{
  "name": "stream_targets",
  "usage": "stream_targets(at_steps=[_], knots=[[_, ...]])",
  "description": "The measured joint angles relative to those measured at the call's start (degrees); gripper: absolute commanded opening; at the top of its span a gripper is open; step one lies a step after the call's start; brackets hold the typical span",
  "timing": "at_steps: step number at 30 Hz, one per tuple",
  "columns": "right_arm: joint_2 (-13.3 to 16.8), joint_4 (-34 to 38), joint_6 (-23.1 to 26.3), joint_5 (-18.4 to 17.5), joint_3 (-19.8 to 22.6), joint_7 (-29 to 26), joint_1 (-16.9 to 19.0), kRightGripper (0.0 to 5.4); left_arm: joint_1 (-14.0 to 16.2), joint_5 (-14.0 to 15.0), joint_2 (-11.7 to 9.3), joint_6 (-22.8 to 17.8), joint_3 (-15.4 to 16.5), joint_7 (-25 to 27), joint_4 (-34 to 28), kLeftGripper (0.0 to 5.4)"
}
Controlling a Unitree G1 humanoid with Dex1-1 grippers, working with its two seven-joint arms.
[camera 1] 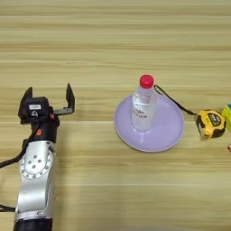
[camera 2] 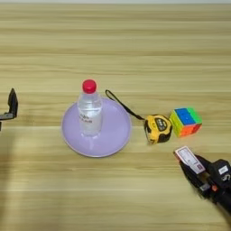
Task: Move the objects on the table
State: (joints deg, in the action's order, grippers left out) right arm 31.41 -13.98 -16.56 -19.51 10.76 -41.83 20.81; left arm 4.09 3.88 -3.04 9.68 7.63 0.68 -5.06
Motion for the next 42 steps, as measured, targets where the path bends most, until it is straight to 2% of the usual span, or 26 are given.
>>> stream_targets(at_steps=[7,15,26,33,42], knots=[[-0.79,5.65,2.51,0.03,-1.39,1.36,2.58,2.1,0.0,0.02,0.0,-0.01,-0.01,0.02,0.0,5.4],[-1.47,8.42,4.1,0.04,-2.37,1.73,3.55,2.1,0.0,-0.01,0.04,-0.01,-0.12,0.01,0.0,5.4],[-3.12,22.72,11.21,0.66,-6.52,2.77,7.49,2.09,0.01,-0.05,0.2,-0.03,-0.66,-0.02,0.0,5.4],[-4.83,30.6,16.86,1.02,-9.94,5.18,6.91,2.09,0.0,-0.06,0.22,-0.03,-1.05,-0.04,0.07,5.4],[-7.47,34.68,21.56,2.29,-13.13,9.13,2.09,2.09,-0.05,-0.08,0.31,-0.02,-1.35,-0.16,0.57,5.4]])
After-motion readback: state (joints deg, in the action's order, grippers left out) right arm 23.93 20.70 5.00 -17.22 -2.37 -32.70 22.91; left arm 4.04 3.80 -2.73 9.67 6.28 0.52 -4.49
